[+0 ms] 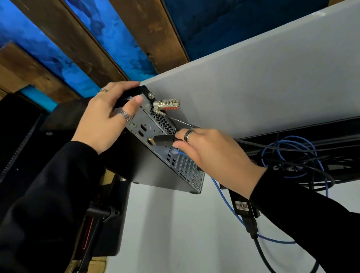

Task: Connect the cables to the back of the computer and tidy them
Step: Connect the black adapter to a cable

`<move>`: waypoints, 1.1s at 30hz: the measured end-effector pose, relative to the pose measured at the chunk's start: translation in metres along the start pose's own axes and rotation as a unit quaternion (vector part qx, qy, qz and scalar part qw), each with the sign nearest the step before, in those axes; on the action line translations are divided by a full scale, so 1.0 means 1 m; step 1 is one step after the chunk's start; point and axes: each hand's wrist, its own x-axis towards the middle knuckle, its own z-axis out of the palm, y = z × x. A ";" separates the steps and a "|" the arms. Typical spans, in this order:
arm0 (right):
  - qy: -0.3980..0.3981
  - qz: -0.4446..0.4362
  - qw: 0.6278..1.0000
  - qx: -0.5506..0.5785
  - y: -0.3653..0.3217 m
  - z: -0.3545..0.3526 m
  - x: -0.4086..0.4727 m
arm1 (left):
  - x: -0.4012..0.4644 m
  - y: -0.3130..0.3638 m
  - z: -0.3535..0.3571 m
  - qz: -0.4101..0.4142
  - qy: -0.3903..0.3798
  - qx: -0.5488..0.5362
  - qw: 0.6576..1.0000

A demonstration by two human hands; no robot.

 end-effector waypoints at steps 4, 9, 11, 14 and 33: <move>-0.003 -0.003 1.000 0.006 0.000 0.002 0.000 | 0.000 -0.004 0.005 0.003 0.014 0.014 1.000; -0.002 -0.013 1.000 -0.012 0.002 0.001 0.002 | 0.000 -0.005 0.010 -0.004 0.040 0.029 0.999; 0.006 -0.024 0.999 -0.023 0.002 0.001 0.003 | -0.001 -0.004 0.011 -0.007 0.047 0.025 0.999; 0.013 -0.047 0.998 -0.048 0.003 0.000 0.002 | -0.001 -0.003 0.012 -0.008 0.055 0.022 0.998; 0.084 -0.054 0.986 -0.136 -0.005 0.016 0.009 | 0.001 -0.001 0.016 -0.011 0.082 0.050 0.995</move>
